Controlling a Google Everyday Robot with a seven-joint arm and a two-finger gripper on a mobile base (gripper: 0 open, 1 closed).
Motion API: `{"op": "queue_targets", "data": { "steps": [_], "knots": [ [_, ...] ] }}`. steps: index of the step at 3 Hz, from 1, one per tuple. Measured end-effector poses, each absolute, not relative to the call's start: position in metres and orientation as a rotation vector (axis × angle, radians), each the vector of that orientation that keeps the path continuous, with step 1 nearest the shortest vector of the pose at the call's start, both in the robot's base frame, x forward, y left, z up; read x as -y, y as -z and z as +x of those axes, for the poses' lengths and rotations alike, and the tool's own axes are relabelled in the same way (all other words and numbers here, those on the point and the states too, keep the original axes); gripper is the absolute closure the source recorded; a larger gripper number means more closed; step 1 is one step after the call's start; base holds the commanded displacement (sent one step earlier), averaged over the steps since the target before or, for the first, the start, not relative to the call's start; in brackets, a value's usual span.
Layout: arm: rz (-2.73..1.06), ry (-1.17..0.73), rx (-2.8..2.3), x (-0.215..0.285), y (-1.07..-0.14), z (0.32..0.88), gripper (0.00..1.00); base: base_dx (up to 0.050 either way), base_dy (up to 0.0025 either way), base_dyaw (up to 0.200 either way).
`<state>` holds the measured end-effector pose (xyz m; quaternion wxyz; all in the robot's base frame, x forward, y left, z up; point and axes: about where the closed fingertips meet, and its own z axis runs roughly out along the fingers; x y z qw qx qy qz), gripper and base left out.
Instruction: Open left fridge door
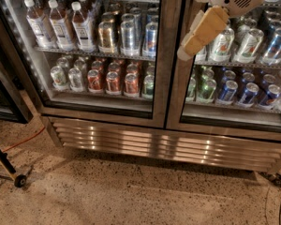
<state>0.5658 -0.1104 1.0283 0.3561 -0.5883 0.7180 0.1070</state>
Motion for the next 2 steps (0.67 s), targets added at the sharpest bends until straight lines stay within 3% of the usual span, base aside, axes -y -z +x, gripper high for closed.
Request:
{"op": "queue_targets", "data": {
  "steps": [2],
  "knots": [
    [-1.501,-0.284,-1.836,0.1005,-1.0144,0.5864,0.00,0.000,0.00000,0.000]
  ]
}}
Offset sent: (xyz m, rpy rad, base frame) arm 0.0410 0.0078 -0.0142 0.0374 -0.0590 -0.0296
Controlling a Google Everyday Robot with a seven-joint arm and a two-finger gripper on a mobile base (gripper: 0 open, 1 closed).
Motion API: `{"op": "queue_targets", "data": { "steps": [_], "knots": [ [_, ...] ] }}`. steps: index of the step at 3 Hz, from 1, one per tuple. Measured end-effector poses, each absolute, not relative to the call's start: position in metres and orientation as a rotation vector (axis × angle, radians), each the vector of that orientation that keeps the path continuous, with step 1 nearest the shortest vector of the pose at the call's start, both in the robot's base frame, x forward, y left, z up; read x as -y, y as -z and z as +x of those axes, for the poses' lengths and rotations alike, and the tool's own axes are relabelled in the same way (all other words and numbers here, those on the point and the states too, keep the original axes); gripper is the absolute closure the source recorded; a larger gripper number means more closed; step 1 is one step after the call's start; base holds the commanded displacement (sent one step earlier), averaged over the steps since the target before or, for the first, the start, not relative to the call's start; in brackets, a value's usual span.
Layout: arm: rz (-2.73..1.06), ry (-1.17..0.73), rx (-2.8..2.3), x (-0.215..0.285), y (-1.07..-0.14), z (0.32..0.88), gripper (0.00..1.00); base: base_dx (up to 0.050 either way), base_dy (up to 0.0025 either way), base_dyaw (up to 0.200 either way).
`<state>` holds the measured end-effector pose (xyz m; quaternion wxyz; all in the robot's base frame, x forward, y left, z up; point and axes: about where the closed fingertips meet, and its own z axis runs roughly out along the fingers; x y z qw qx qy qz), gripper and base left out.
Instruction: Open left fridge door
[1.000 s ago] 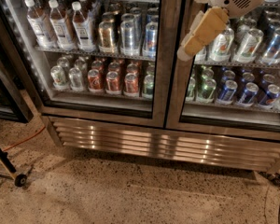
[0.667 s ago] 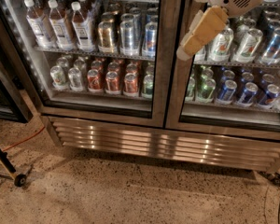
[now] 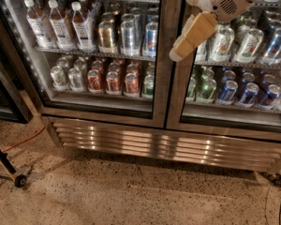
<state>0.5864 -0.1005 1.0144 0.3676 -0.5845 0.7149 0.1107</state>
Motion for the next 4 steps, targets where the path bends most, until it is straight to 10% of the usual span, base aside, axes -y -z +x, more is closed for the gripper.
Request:
{"op": "queue_targets", "data": {
  "steps": [4],
  "knots": [
    [-1.386,-0.297,-1.812,0.074,-1.007,0.644,0.00,0.000,0.00000,0.000]
  ]
}}
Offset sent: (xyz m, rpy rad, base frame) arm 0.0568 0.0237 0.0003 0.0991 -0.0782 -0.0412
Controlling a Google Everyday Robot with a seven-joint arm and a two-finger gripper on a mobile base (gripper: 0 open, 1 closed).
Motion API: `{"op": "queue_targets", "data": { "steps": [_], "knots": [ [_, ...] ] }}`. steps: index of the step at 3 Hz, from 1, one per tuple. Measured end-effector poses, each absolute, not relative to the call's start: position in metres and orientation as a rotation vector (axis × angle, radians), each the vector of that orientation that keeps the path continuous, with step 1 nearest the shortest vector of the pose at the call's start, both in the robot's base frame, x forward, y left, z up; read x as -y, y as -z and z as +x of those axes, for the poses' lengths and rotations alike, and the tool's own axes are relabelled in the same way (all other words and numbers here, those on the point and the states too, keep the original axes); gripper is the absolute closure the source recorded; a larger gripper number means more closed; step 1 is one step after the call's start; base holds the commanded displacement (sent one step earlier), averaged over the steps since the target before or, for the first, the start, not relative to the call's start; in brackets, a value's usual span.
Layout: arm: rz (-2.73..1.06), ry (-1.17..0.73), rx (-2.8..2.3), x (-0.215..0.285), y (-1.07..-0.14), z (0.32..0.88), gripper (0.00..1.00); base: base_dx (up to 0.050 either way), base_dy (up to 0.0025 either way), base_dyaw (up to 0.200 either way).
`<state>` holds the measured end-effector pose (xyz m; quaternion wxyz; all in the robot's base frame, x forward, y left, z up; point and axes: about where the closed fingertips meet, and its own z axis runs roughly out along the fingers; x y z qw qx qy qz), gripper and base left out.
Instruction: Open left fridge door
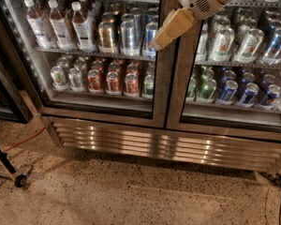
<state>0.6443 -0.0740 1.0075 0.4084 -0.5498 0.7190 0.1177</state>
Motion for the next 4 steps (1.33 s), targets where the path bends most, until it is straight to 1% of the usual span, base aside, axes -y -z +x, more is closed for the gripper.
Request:
{"op": "queue_targets", "data": {
  "steps": [2,4],
  "knots": [
    [-1.198,-0.139,-1.835,0.115,-1.030,0.653,0.00,0.000,0.00000,0.000],
    [-1.200,-0.172,-1.833,0.108,-1.027,0.653,0.00,0.000,0.00000,0.000]
  ]
}}
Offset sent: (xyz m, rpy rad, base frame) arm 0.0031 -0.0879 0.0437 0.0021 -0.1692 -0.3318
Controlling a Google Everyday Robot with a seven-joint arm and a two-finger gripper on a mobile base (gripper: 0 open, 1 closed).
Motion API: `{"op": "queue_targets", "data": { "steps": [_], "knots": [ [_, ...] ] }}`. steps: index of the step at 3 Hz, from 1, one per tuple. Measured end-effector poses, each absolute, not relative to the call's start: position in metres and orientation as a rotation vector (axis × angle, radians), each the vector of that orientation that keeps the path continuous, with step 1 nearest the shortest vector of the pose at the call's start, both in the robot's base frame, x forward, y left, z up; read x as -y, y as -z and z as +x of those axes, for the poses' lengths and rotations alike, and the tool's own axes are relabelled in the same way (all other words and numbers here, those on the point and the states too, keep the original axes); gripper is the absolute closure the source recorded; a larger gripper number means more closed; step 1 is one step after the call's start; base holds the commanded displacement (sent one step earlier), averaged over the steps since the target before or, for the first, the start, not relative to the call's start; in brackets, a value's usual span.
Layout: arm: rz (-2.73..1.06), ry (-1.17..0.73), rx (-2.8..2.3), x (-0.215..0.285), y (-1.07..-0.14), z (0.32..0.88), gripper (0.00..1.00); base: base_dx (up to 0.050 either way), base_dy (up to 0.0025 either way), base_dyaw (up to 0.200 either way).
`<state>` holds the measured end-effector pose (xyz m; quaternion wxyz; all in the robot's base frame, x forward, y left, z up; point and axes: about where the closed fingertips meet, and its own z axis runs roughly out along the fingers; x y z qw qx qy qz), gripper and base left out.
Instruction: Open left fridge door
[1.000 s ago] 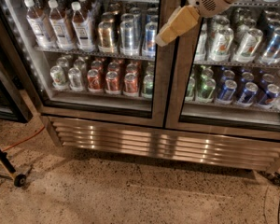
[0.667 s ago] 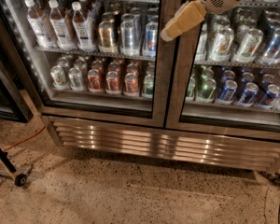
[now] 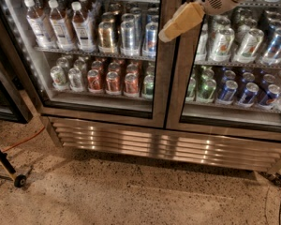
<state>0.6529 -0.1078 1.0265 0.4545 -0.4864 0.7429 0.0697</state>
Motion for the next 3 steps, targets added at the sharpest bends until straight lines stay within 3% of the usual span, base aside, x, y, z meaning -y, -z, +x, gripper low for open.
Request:
{"op": "queue_targets", "data": {
  "steps": [3],
  "knots": [
    [-1.236,-0.355,-1.764,0.049,-1.017,0.674,0.00,0.000,0.00000,0.000]
  ]
}}
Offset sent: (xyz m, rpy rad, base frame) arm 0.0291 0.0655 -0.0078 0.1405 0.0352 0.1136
